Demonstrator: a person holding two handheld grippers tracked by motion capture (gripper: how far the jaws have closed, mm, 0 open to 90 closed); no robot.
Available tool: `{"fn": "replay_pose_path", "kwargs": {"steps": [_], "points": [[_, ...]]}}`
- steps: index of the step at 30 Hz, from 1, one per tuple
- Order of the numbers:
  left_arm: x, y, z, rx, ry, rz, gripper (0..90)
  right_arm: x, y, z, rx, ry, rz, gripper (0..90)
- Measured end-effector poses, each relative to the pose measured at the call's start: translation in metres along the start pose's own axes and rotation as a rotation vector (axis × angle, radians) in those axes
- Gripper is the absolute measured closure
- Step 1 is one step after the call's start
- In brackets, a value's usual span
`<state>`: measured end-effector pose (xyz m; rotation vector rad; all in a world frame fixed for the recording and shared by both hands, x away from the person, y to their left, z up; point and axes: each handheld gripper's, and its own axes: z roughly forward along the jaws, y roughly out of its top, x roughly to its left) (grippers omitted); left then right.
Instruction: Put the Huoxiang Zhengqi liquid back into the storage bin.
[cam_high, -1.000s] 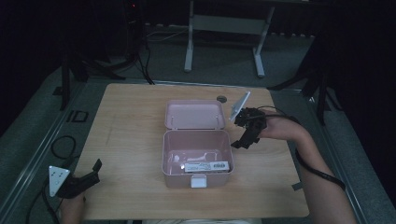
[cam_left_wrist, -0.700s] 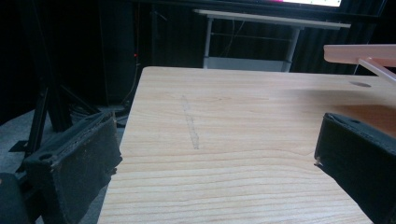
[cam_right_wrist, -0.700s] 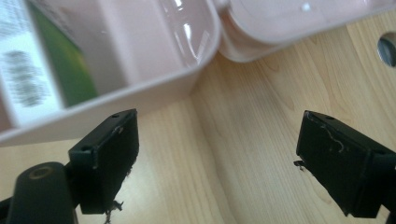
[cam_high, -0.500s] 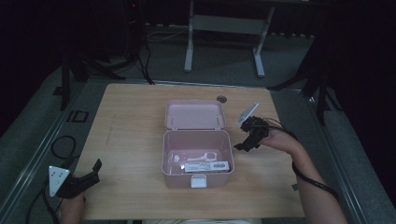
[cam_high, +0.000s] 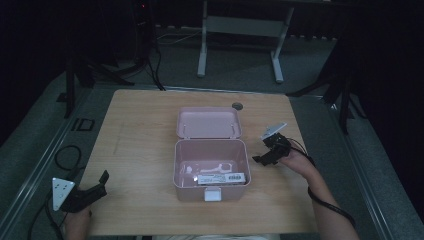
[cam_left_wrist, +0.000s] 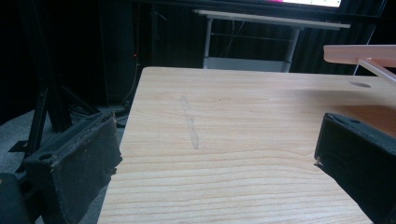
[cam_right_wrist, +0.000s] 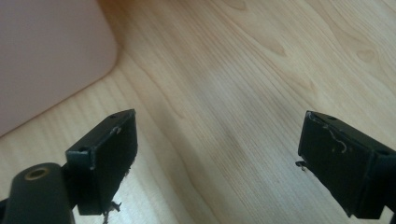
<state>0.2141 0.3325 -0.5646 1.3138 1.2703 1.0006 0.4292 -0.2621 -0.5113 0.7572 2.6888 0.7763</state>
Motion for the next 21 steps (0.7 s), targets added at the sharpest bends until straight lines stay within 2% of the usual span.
{"fn": "replay_pose_path", "kwargs": {"steps": [9,13,16,19,21], "points": [[0.000,0.000,0.000,0.000,0.001,0.000,0.2,-0.008,-0.027,0.002,-0.170,-0.109,0.113,11.6],[0.000,0.000,0.000,0.001,0.001,0.000,0.2,-0.012,-0.037,0.002,-0.199,-0.132,0.159,11.6],[0.000,0.000,0.000,0.001,0.000,0.001,0.2,-0.014,-0.044,0.002,-0.218,-0.169,0.187,11.6],[0.000,0.000,0.000,0.001,0.001,0.001,0.2,-0.016,-0.048,0.002,-0.229,-0.180,0.215,11.6],[0.000,0.000,0.000,0.001,0.001,0.001,0.2,-0.019,-0.054,0.002,-0.243,-0.197,0.248,11.5]]}}
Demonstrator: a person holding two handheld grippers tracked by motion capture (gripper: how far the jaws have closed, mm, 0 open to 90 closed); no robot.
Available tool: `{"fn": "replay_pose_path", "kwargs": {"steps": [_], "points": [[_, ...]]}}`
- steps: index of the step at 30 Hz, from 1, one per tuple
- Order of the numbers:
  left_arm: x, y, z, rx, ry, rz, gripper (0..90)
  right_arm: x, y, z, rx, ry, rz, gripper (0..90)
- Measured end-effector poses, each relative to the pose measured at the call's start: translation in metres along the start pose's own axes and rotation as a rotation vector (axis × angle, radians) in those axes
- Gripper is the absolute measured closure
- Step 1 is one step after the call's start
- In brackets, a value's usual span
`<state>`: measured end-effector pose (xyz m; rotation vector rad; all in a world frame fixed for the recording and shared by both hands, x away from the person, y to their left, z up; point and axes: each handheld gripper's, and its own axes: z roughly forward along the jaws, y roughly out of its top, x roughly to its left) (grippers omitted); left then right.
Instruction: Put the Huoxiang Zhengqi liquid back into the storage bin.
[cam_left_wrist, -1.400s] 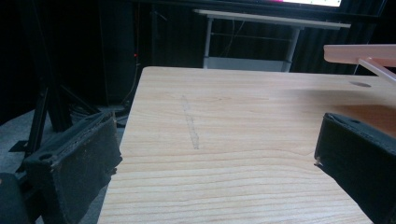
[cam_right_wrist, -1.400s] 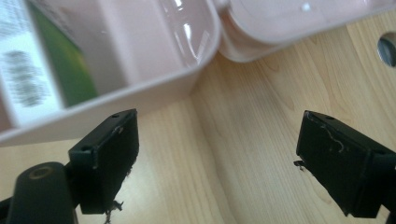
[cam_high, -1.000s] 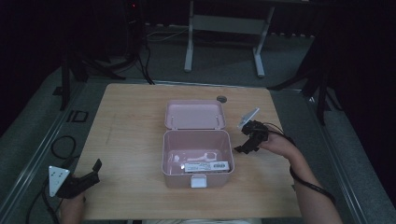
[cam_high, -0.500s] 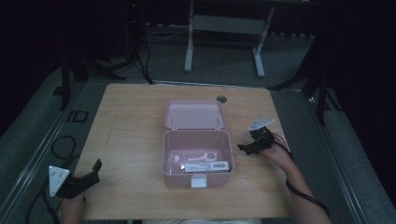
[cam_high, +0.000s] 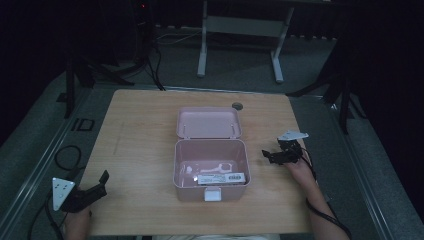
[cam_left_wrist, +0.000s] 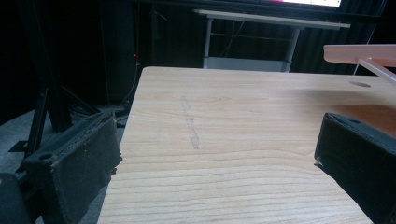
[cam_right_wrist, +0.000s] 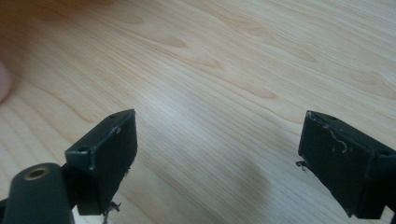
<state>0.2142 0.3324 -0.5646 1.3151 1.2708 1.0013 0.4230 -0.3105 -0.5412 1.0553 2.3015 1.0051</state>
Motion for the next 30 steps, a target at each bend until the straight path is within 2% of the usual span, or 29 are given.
{"fn": "replay_pose_path", "kwargs": {"steps": [5,7,14,20,29,30], "points": [[0.000,0.000,0.000,0.000,0.000,0.000,0.2,-0.005,-0.008,-0.001,-0.003,-0.028,0.038,11.5],[0.000,0.000,0.000,0.001,0.000,0.001,0.2,-0.008,-0.012,-0.002,-0.012,-0.054,0.055,11.5],[0.000,0.000,0.000,0.001,0.000,0.001,0.2,-0.017,-0.020,-0.009,-0.055,-0.083,0.156,11.5],[0.000,0.000,0.000,-0.001,-0.002,-0.001,0.2,-0.021,-0.025,-0.011,-0.060,-0.114,0.206,11.6],[0.000,0.000,0.000,-0.004,-0.004,-0.002,0.2,-0.024,-0.029,-0.013,-0.091,-0.101,0.264,11.6],[0.000,0.000,0.000,-0.004,-0.005,-0.001,0.2,-0.026,-0.031,-0.014,-0.110,-0.086,0.290,11.6]]}}
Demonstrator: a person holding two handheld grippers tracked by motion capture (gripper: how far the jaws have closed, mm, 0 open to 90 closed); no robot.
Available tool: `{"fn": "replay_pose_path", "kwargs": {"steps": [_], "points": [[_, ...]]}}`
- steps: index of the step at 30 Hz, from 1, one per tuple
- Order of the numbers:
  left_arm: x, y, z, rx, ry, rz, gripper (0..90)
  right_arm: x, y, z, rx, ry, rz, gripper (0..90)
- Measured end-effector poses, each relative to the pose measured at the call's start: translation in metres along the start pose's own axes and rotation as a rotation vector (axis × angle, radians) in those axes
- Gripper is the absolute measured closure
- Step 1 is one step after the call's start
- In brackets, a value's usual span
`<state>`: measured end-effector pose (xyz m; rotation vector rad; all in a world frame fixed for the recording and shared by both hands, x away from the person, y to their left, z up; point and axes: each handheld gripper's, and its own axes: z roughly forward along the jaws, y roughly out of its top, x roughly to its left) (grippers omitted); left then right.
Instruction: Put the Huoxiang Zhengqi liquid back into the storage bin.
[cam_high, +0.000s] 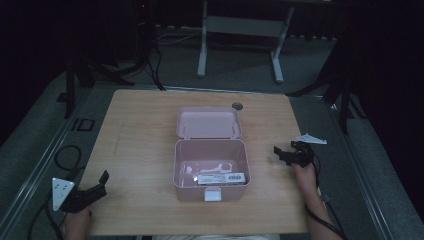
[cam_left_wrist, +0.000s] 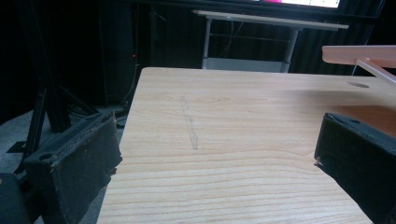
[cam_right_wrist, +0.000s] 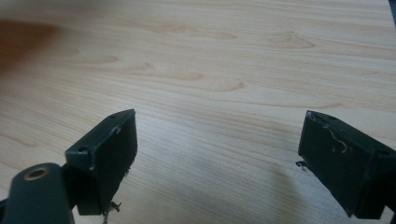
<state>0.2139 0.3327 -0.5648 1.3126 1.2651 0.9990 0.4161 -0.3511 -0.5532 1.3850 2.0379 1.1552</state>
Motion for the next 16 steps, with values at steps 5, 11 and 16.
{"fn": "replay_pose_path", "kwargs": {"steps": [5,11,16], "points": [[0.0002,0.0000,-0.0002,-0.001,-0.001,-0.001,0.2,-0.0055,-0.0017,-0.0019,-0.019,0.009,0.046,11.6],[0.0002,-0.0001,-0.0002,-0.002,0.000,-0.003,0.2,-0.0054,-0.0015,-0.0013,-0.012,0.016,0.047,11.6],[0.0002,-0.0001,-0.0002,-0.002,0.000,-0.002,0.2,-0.0052,-0.0013,-0.0006,-0.003,0.021,0.042,11.6]]}}
